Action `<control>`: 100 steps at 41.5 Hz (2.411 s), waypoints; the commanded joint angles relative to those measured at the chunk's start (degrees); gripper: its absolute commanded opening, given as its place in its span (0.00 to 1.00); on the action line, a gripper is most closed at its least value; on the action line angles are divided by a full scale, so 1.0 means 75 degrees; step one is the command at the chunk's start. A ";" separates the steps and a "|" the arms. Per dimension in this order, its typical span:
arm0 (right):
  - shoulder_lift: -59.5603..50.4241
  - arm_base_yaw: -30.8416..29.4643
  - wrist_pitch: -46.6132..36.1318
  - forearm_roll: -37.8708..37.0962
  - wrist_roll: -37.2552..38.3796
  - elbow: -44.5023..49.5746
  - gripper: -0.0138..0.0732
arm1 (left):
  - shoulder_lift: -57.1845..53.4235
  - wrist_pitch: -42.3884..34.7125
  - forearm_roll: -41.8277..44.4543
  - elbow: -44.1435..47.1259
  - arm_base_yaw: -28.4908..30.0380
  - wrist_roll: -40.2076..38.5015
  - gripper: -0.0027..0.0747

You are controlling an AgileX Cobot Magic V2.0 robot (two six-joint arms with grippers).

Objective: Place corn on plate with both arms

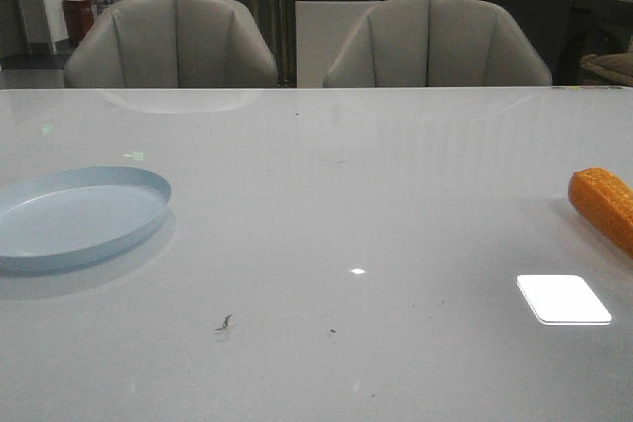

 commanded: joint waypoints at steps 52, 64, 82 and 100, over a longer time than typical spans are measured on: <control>0.1321 0.0002 -0.1145 0.0193 0.0022 -0.0279 0.62 | 0.7630 0.4916 -0.1091 -0.6870 0.0585 -0.0051 0.56; 0.1321 0.0002 -0.1139 0.0193 0.0022 -0.0279 0.62 | 0.8134 0.5163 -0.1595 -0.6870 0.0585 -0.0051 0.56; 0.1321 0.0002 -0.1139 0.0193 0.0022 -0.0279 0.62 | 0.8490 0.5645 -0.1832 -0.6870 0.0585 -0.0051 0.15; 0.1321 0.0002 -0.1014 0.0193 0.0022 -0.0279 0.62 | 0.8490 0.5837 -0.3484 -0.8004 0.0570 -0.0038 0.16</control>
